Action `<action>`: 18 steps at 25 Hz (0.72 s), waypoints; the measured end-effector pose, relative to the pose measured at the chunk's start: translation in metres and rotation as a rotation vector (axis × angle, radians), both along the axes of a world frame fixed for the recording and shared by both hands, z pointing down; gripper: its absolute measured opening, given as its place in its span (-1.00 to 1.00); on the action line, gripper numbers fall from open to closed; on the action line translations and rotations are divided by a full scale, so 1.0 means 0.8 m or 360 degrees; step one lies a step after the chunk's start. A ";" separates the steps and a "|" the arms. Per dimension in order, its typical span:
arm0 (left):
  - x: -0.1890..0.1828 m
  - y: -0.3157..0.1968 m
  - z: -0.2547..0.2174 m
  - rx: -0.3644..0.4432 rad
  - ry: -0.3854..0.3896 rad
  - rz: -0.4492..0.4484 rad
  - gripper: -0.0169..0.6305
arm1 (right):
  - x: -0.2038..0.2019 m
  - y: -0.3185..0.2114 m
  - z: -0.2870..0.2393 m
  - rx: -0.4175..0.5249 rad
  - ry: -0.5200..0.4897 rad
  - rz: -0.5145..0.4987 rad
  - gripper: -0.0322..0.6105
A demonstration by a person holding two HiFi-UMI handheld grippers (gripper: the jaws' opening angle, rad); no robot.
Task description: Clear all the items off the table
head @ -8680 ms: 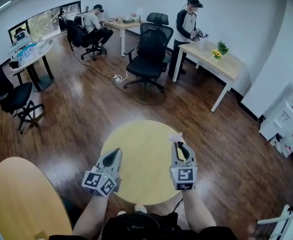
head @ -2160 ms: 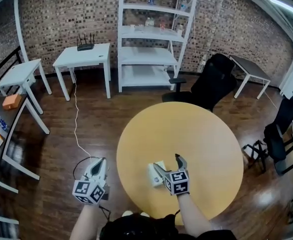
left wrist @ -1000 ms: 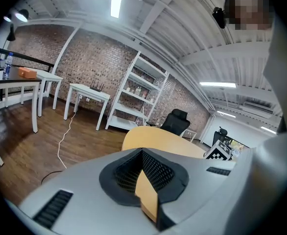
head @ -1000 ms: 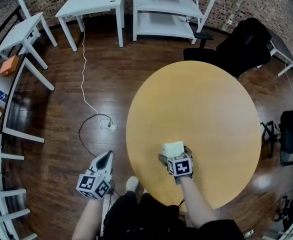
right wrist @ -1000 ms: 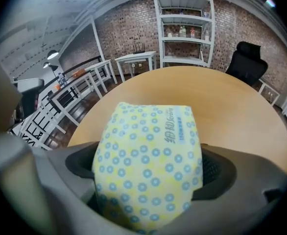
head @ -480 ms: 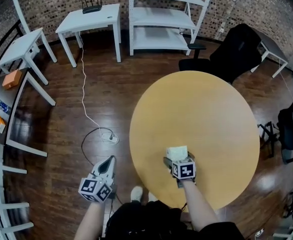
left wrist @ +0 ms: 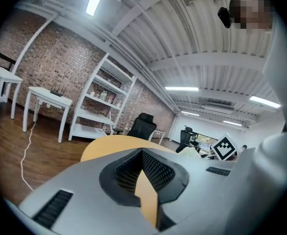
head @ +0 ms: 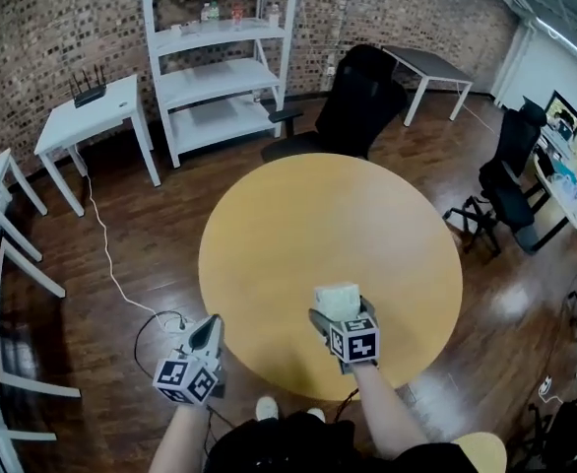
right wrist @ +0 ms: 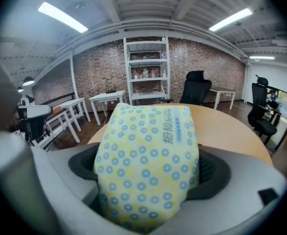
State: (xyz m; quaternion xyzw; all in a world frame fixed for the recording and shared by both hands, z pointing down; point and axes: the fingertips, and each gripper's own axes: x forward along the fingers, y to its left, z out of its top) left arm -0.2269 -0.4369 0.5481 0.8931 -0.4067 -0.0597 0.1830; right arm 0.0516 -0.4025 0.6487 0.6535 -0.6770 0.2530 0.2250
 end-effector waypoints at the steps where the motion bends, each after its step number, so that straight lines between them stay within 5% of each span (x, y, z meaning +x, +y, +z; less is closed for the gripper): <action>1: 0.020 -0.001 -0.006 0.0024 0.0005 0.0077 -0.98 | 0.019 0.012 -0.009 0.0035 0.0013 0.0067 0.70; 8: 0.194 0.030 -0.060 0.0189 0.0083 0.0558 -0.98 | 0.183 0.164 -0.077 0.0224 0.0123 0.0604 0.70; 14: 0.362 0.158 -0.093 0.0239 0.0197 0.1024 -0.98 | 0.309 0.423 -0.102 0.0248 0.0197 0.1189 0.70; 18: 0.438 0.258 -0.104 0.0234 0.0255 0.1256 -0.98 | 0.338 0.571 -0.099 0.0219 0.0167 0.1463 0.70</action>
